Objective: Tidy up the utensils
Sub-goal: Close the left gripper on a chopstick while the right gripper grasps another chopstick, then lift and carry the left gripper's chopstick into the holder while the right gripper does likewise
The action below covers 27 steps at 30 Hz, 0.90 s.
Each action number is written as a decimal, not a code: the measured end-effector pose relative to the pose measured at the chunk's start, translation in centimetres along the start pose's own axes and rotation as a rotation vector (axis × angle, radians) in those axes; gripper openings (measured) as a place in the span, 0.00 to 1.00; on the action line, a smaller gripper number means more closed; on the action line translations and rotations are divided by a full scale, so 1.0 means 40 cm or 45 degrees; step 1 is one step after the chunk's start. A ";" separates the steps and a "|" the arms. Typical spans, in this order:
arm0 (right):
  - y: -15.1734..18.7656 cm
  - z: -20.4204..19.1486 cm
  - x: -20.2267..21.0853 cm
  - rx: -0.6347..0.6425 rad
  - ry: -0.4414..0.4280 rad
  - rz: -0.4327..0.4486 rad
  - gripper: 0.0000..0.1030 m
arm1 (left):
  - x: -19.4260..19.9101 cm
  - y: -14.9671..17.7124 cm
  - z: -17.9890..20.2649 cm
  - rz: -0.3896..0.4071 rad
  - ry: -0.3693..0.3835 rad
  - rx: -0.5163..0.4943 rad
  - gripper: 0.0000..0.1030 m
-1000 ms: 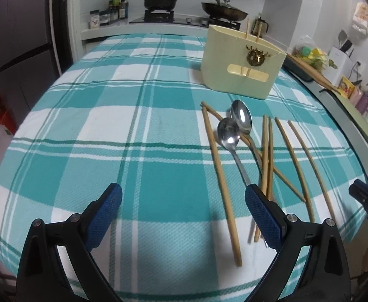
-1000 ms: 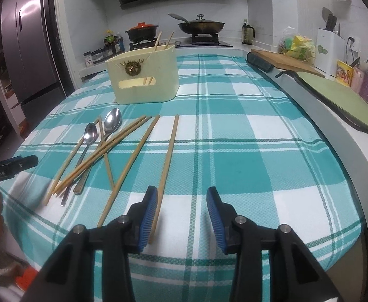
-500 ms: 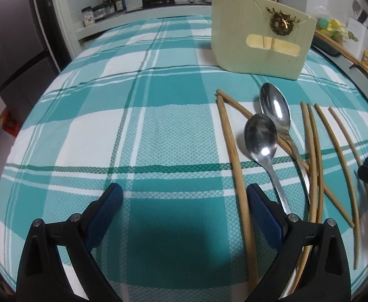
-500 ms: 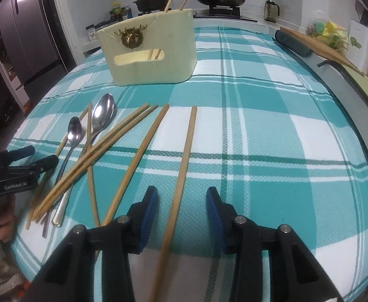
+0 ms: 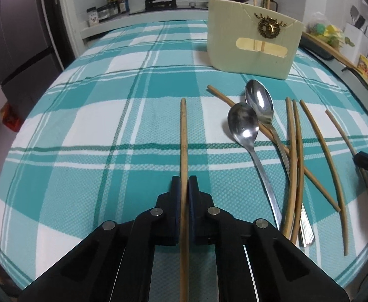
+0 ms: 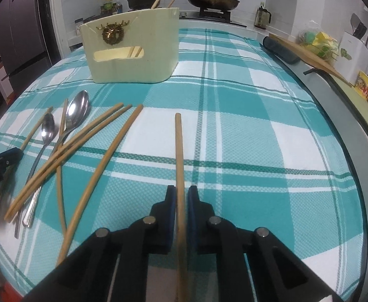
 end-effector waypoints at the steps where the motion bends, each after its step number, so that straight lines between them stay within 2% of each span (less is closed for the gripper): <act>1: 0.007 0.011 0.005 -0.004 -0.001 -0.015 0.10 | 0.005 0.010 -0.008 -0.013 0.009 0.006 0.05; 4: 0.027 0.044 0.018 -0.017 -0.022 -0.070 0.10 | 0.016 0.030 -0.022 -0.040 0.050 -0.010 0.09; 6: 0.033 0.063 0.026 -0.023 -0.044 -0.096 0.11 | 0.022 0.030 -0.027 -0.062 0.101 -0.036 0.33; 7: 0.035 0.069 0.026 -0.022 -0.062 -0.116 0.13 | 0.026 0.029 -0.031 -0.064 0.126 -0.043 0.58; 8: 0.035 0.075 0.026 -0.022 -0.090 -0.140 0.17 | 0.033 0.028 -0.037 -0.053 0.147 -0.044 0.70; 10: 0.034 0.083 0.031 -0.028 -0.133 -0.168 0.30 | 0.042 0.023 -0.052 -0.029 0.170 -0.044 0.74; 13: 0.031 0.084 0.034 -0.007 -0.156 -0.192 0.31 | 0.029 0.010 -0.075 -0.042 0.155 -0.019 0.83; 15: 0.030 0.078 0.024 0.027 -0.131 -0.208 0.31 | 0.006 0.002 -0.080 -0.073 0.144 -0.030 0.83; 17: 0.030 0.072 0.019 0.055 -0.103 -0.186 0.31 | -0.015 -0.001 -0.075 -0.098 0.089 -0.066 0.86; 19: 0.031 0.065 0.017 0.086 -0.082 -0.163 0.33 | -0.025 -0.003 -0.066 -0.108 0.020 -0.101 0.93; 20: 0.032 0.063 0.017 0.095 -0.077 -0.147 0.34 | -0.028 -0.003 -0.071 -0.109 0.013 -0.089 0.98; 22: 0.035 0.068 0.018 0.089 -0.085 -0.125 0.36 | -0.035 -0.004 -0.084 -0.107 0.031 -0.070 1.00; 24: 0.038 0.070 0.018 0.091 -0.109 -0.108 0.40 | -0.036 -0.004 -0.084 -0.099 0.030 -0.098 1.00; 26: 0.040 0.065 0.017 0.112 -0.132 -0.111 0.53 | -0.035 -0.001 -0.088 -0.095 0.034 -0.093 1.00; 27: 0.039 0.060 0.016 0.125 -0.125 -0.117 0.56 | -0.034 0.001 -0.089 -0.089 0.033 -0.087 1.00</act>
Point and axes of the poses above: each gripper's, at about its wrist camera, not at the fingertips, and x roughly against the way its jaws point, z to its right, y to its underside, the point moved 2 cm from there along -x, roughly the way its jaws point, and after that the axes turned 11 degrees about -z, right-handed, at the moved point
